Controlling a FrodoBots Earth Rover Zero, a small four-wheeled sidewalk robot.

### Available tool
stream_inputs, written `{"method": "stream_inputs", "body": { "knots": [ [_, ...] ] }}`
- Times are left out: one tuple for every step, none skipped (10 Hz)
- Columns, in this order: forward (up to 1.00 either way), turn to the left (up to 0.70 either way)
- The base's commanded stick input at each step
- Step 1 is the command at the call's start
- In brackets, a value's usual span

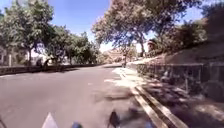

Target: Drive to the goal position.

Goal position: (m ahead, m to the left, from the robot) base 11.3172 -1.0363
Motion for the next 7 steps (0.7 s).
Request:
{"method": "stream_inputs", "body": {
  "knots": [
    [0.7, 0.0],
    [0.7, 0.0],
    [0.7, 0.0],
    [0.7, 0.0],
    [0.7, 0.0],
    [0.7, 0.0],
    [0.7, 0.0]
  ]
}}
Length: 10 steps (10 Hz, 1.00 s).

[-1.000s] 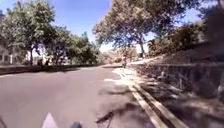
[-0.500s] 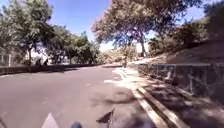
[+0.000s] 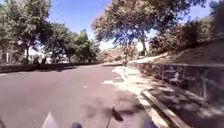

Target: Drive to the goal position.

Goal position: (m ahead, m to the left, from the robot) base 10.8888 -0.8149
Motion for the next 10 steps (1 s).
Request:
{"method": "stream_inputs", "body": {
  "knots": [
    [0.7, 0.0],
    [0.7, 0.0],
    [0.7, 0.0],
    [0.7, 0.0],
    [0.7, 0.0],
    [0.7, 0.0],
    [0.7, 0.0],
    [0.7, 0.0],
    [0.7, 0.0],
    [0.7, 0.0]
  ]
}}
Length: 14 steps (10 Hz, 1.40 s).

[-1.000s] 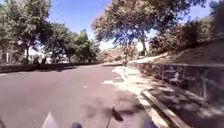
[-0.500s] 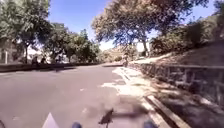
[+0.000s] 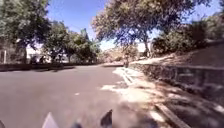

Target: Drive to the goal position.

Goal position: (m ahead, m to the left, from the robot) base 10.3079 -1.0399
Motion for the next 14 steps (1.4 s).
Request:
{"method": "stream_inputs", "body": {
  "knots": [
    [0.7, 0.0],
    [0.7, 0.0],
    [0.7, 0.0],
    [0.7, 0.0],
    [0.7, 0.0],
    [0.7, 0.0],
    [0.7, 0.0],
    [0.7, 0.0],
    [0.7, 0.0],
    [0.7, 0.0],
    [0.7, 0.0],
    [0.7, 0.0],
    [0.7, 0.0],
    [0.7, 0.0]
  ]
}}
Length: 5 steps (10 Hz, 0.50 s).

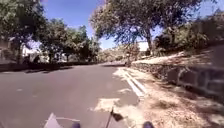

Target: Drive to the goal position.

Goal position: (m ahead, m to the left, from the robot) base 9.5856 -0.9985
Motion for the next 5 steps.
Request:
{"method": "stream_inputs", "body": {
  "knots": [
    [0.5, 0.0],
    [0.5, 0.0],
    [0.5, 0.0],
    [0.5, 0.0],
    [0.5, 0.0]
  ]
}}
